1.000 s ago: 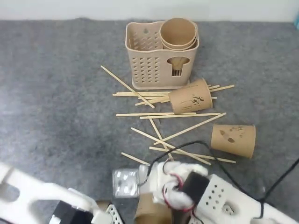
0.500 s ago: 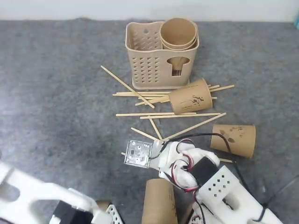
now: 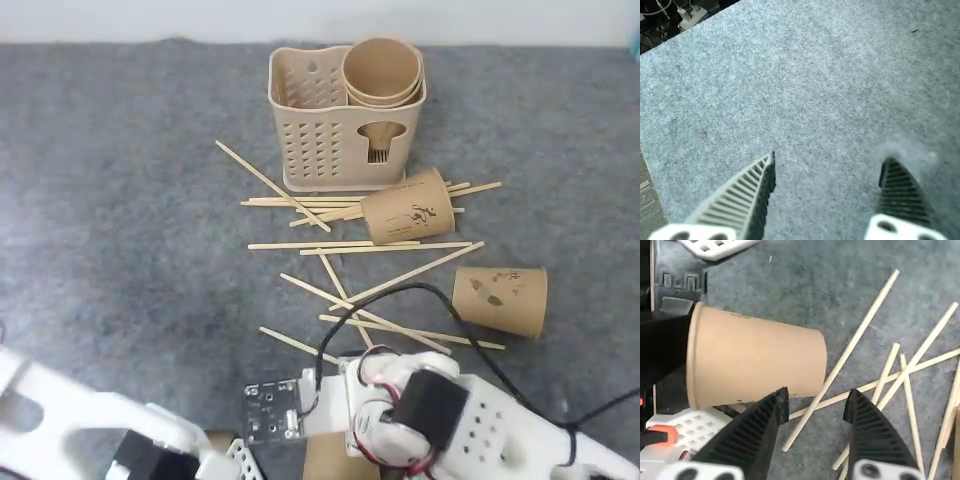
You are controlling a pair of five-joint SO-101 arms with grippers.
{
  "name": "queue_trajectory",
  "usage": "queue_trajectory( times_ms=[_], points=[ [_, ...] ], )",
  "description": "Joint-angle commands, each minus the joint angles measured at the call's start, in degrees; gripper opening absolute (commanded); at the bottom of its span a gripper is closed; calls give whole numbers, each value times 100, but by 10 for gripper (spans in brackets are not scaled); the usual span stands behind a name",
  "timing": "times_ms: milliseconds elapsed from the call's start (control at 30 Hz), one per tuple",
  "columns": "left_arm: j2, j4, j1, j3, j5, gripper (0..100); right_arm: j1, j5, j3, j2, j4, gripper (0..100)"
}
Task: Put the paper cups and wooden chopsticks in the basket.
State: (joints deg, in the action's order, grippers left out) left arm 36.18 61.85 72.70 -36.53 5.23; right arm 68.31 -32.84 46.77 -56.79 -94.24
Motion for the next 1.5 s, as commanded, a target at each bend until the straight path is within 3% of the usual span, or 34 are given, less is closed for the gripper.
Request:
queue_trajectory(
  times_ms=[0, 400, 800, 967, 1133, 1333, 1467],
  points=[
    [176, -132, 9, 66, 44, 320, 84, -149, -9, 576, 171, 202],
    [167, -615, 0, -215, 44, 320, -119, -202, 730, 2185, 1895, 199],
    [167, -703, 18, -338, 44, 320, -2536, -703, 554, 2571, 3644, 199],
    [176, -703, 9, -435, 44, 320, -3064, -677, -484, 2378, 2756, 199],
    [176, -703, 35, -453, 44, 320, -3064, -510, -1653, 1930, 1402, 200],
    [176, -703, 18, -418, 44, 320, -1798, -448, -2040, 1130, -602, 200],
    [176, -703, 0, -418, 44, 320, -822, -369, -1574, 462, -884, 202]
  ],
)
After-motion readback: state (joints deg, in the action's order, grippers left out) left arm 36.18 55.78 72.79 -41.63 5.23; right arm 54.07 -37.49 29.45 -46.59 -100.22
